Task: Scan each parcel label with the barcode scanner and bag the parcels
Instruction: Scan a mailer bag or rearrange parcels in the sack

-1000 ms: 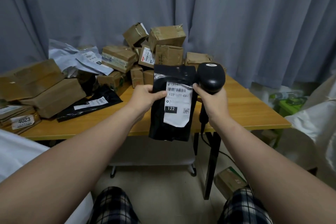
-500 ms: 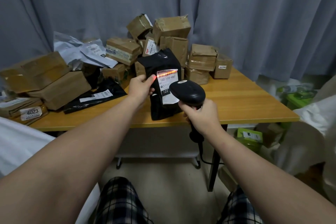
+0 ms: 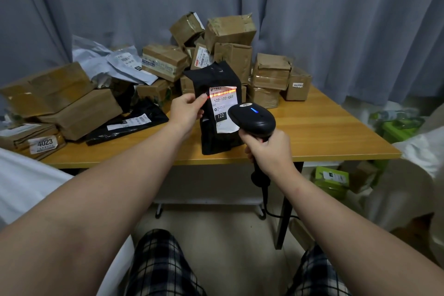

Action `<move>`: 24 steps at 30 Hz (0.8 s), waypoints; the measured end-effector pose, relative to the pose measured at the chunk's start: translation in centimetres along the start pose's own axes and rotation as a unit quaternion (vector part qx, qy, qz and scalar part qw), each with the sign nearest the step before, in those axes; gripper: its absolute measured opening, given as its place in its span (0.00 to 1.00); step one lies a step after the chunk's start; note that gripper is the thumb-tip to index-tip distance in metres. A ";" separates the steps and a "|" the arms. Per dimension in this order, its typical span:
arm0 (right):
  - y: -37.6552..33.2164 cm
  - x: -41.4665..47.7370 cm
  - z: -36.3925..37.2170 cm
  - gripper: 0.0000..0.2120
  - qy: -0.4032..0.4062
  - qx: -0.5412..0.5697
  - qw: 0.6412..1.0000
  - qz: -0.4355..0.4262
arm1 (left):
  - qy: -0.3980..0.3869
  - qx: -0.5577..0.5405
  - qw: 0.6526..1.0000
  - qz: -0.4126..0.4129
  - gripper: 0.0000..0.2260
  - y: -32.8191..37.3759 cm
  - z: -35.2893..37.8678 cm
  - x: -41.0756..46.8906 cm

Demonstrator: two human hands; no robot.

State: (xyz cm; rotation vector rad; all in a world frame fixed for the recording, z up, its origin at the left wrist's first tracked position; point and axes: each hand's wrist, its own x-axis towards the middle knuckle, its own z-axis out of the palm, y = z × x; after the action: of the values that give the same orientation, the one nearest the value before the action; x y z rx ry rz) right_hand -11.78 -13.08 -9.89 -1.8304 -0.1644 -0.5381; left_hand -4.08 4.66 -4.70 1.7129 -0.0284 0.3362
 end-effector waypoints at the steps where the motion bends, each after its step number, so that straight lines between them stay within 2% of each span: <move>1: 0.0 0.0 0.0 0.09 0.004 0.004 1.000 0.005 | -0.009 0.014 1.000 0.005 0.06 -0.1 0.0 -0.1; 5: -0.2 0.2 0.1 0.09 0.004 0.016 1.000 0.017 | -0.016 0.045 0.999 0.018 0.05 -0.6 0.1 -0.5; 9: -1.5 0.7 0.8 0.21 0.013 0.045 0.999 0.012 | 0.009 0.030 0.998 0.051 0.05 0.1 -1.0 -1.1; 12: -2.9 1.1 2.7 0.24 0.000 0.061 0.998 -0.008 | 0.038 0.015 0.997 0.068 0.06 1.0 -4.1 -2.4; 18: -5.5 -0.8 11.2 0.11 -0.137 0.089 0.986 -0.036 | 0.124 0.027 0.989 0.073 0.07 -0.2 -13.9 -7.5; 24: -8.3 -5.5 21.8 0.11 -0.283 0.106 0.951 -0.068 | 0.245 0.060 0.966 0.057 0.08 -2.3 -24.9 -13.9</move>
State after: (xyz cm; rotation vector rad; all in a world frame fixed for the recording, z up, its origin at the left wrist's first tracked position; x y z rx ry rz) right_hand -13.67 10.81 -10.15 -1.7249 -0.7131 -0.0675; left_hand -22.06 26.83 -7.00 1.7082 0.2603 0.8545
